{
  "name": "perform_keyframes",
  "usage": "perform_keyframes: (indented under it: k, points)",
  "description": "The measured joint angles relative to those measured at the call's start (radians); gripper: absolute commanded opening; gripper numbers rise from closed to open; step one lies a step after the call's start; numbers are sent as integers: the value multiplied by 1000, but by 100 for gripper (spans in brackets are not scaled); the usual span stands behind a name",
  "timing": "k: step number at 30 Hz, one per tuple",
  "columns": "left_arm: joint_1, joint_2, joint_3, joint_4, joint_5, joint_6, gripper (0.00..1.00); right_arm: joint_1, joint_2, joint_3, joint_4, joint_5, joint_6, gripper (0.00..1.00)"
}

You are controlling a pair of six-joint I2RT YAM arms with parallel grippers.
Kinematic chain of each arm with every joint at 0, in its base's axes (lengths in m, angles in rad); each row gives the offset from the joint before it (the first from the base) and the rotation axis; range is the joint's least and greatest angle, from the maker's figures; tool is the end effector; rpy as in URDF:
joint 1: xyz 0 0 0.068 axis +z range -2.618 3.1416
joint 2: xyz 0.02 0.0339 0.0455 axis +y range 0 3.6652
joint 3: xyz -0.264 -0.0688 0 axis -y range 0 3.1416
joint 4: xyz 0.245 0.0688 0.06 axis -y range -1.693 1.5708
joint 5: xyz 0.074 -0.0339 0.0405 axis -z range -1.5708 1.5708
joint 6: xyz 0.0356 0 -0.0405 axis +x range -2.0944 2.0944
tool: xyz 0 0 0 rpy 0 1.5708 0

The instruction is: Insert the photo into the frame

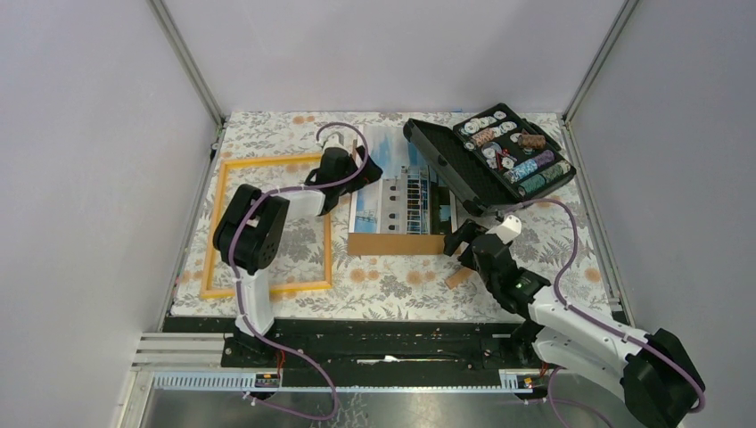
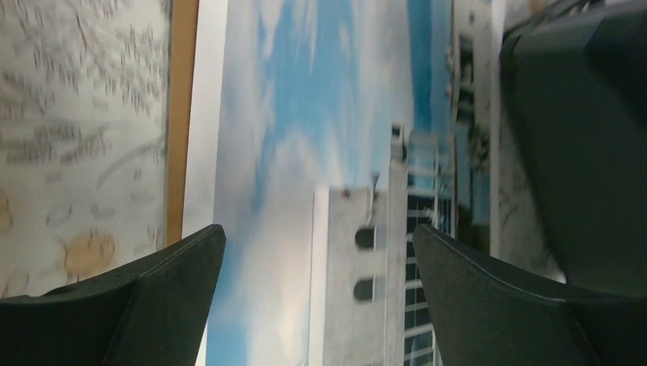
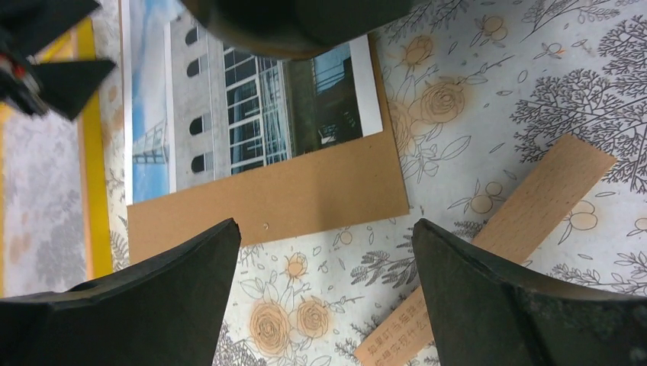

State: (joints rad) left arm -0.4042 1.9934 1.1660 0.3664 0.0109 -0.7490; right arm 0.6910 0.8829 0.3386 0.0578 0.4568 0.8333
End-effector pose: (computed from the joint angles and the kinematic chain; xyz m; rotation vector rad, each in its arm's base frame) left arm 0.4011 -0.1720 0.1658 -0.3553 2.0818 -0.7233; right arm 0.1539 0.1069 0.1924 0.4257 1.9948 0.5005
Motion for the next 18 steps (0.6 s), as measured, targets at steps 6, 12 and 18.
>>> perform_keyframes:
  k: [6,12,18]
  points:
    - [-29,-100,-127,-37,66,7,98,-80,37,-69,153,-24,26,77]
    - [-39,-181,-185,-73,77,-1,99,-178,200,-113,313,-95,71,76]
    - [-39,-205,-228,-130,68,-47,98,-210,356,-114,468,-162,106,68]
